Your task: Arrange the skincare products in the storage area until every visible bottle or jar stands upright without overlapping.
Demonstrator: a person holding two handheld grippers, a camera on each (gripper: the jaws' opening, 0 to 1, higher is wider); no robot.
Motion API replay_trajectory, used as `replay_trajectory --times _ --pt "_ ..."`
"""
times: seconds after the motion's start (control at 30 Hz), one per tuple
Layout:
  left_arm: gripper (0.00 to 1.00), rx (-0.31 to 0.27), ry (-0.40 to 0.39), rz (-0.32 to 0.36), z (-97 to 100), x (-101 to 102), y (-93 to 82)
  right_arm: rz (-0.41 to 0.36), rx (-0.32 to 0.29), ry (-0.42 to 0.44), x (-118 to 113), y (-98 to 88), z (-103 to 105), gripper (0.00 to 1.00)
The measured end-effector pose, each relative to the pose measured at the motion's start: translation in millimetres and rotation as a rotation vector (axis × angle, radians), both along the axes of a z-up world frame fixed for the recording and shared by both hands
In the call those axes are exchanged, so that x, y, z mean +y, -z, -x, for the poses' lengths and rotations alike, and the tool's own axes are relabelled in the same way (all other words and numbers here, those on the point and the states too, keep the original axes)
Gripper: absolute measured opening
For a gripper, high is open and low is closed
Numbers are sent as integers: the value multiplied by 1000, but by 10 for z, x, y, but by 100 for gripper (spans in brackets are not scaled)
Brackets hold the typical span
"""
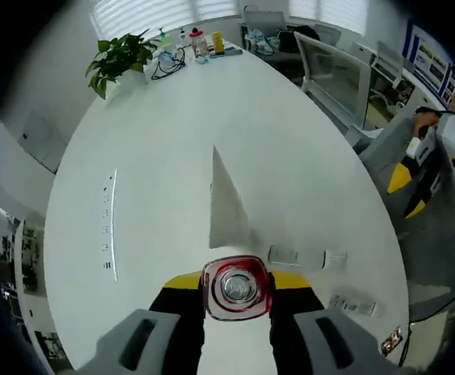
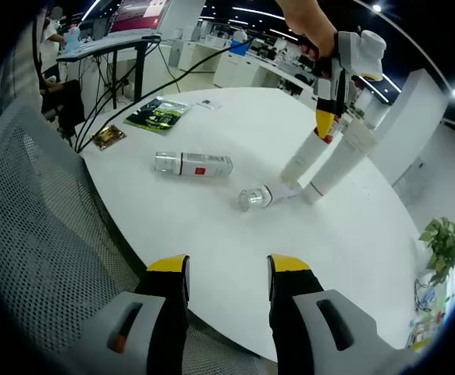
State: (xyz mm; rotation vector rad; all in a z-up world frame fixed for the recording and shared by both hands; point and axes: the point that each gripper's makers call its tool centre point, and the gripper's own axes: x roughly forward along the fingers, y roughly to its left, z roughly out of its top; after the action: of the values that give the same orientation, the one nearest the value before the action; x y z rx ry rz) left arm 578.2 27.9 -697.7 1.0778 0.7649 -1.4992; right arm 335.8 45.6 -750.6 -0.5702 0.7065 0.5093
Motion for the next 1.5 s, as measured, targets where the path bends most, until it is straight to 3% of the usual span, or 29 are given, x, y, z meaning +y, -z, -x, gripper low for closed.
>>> replay_trajectory --times 0.13,0.4,0.5,0.63,0.7,0.77,0.83,0.87,0.9,0.97,1.0,1.03,1.5 --pt "31 45 -38 43 15 -53 -13 3 5 2 -4 7 4 38" --pt "31 62 -40 48 8 5 -10 5 5 5 -10 11 2 38" --pt "31 86 -83 93 10 -26 -12 5 6 6 -12 11 2 38" --pt "32 84 -95 88 -15 7 18 4 6 9 -18 13 -3 38" --pt "32 40 -95 52 -69 91 65 4 5 9 -18 13 -4 38" --pt "32 68 -141 60 -44 112 102 6 7 9 -20 16 -1 38" --pt "30 56 -68 10 6 181 239 4 7 8 -16 16 -1 38" --pt "30 84 -81 17 63 166 285 6 8 7 -17 19 1 38" --pt "30 62 -67 39 46 145 266 7 9 6 -18 21 1 38" --pt "30 117 -137 50 63 120 265 6 9 8 -18 19 0 38" --pt "30 131 -123 59 81 97 261 6 8 8 -19 20 -3 38" --pt "30 109 -113 54 50 100 259 7 9 8 -20 22 -2 38" --pt "30 101 -89 45 24 82 277 8 12 9 -23 26 0 38"
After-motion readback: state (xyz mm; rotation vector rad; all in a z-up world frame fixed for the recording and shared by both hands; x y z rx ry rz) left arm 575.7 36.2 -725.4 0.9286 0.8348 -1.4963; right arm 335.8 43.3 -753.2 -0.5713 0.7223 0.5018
